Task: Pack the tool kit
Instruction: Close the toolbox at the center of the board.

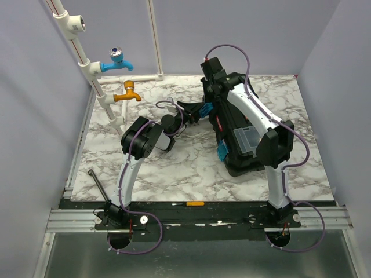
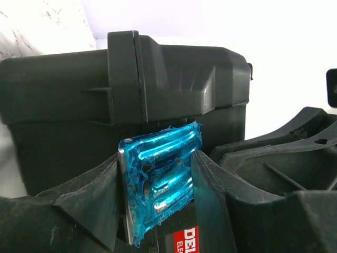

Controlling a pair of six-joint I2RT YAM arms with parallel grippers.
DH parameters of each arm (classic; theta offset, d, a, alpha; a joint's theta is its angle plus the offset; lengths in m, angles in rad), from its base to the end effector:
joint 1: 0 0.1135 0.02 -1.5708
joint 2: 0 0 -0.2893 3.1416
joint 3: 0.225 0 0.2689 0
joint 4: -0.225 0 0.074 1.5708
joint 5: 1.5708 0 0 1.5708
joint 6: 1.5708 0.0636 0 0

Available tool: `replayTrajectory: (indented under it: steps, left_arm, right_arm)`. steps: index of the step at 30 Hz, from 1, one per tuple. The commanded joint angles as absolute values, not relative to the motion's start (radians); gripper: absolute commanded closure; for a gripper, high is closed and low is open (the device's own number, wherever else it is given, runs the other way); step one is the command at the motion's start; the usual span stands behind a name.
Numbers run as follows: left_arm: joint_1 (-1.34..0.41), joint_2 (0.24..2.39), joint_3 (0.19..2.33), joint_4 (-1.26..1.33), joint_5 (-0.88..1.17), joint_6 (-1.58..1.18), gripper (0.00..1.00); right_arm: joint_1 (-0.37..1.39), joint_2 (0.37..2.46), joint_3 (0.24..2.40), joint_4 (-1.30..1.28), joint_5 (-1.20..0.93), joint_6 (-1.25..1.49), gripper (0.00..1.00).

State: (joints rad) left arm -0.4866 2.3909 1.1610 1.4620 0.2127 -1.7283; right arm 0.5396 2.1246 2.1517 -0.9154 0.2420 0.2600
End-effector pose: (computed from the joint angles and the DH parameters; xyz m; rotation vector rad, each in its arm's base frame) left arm 0.4430 -0.2495 0.1152 -0.7770 1.4683 -1.9399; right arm 0.4524 0.2532 0.3213 -0.2340 2.4137 0.0635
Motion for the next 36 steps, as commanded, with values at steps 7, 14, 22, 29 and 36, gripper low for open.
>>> replayTrajectory:
  steps: [7,14,22,29,36]
  left_arm:
    - [-0.463,2.368,1.076,1.436,0.263,-1.692,0.44]
    - [-0.458,2.353,1.066,1.415,0.275,-1.678,0.43]
    - [-0.426,2.304,0.977,1.426,0.292,-1.648,0.35]
    - [-0.42,2.197,0.911,1.342,0.317,-1.552,0.42]
    - [-0.423,2.169,0.892,1.296,0.319,-1.513,0.86]
  right_arm:
    - [0.538,2.198,2.141,-1.003,0.329,0.229,0.75]
    - [0.55,2.192,2.192,-1.011,0.387,0.22,0.75]
    - [0.549,2.109,2.222,-0.938,0.304,0.2,0.73]
    - [0.522,1.976,2.156,-0.817,0.356,0.199,0.73]
    - [0.346,1.796,2.006,-0.672,0.393,0.246,0.57]
